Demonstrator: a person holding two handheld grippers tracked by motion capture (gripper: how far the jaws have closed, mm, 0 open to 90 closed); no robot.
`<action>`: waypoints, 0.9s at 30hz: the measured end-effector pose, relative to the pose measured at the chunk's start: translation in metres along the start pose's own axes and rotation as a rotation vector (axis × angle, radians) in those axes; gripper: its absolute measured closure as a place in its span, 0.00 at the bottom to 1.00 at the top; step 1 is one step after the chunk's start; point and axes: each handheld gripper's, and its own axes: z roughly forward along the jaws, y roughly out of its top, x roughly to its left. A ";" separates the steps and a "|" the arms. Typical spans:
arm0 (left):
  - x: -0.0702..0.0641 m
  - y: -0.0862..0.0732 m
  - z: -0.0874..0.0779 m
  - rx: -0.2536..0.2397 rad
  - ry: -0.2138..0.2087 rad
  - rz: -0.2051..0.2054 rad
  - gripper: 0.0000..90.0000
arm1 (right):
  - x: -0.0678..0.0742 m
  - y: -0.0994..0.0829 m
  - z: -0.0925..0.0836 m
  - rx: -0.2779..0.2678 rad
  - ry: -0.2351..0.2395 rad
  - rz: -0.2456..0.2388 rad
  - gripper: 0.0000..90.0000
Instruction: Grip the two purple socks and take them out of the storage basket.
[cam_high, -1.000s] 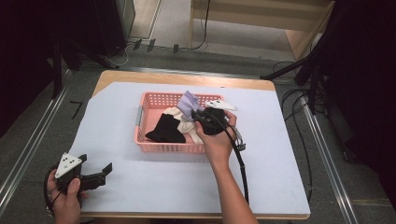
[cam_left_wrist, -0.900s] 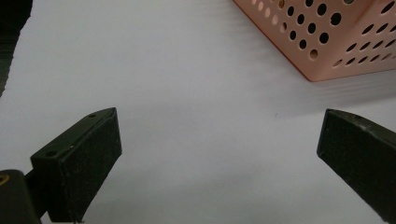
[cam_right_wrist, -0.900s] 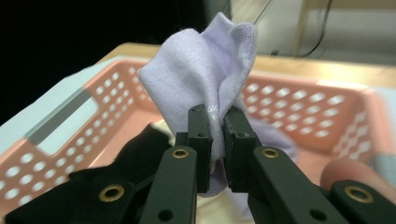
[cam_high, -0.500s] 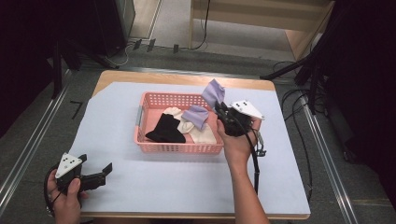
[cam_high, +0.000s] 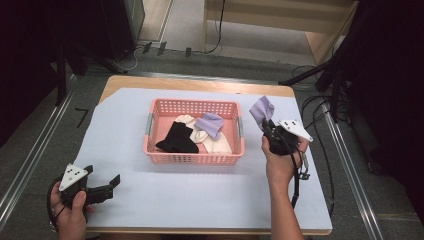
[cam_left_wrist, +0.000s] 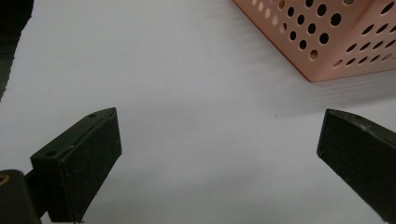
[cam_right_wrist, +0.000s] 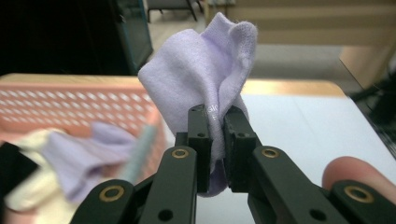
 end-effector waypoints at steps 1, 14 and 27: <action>0.000 0.000 0.000 -0.001 -0.001 -0.001 0.01 | -0.005 -0.004 0.000 0.010 -0.012 0.002 0.92; -0.001 0.000 0.000 0.002 0.002 -0.001 0.01 | -0.052 -0.059 0.009 0.202 -0.120 0.158 0.64; 0.000 0.000 0.000 -0.003 0.003 0.004 0.01 | 0.023 -0.001 0.010 0.093 0.057 0.030 0.56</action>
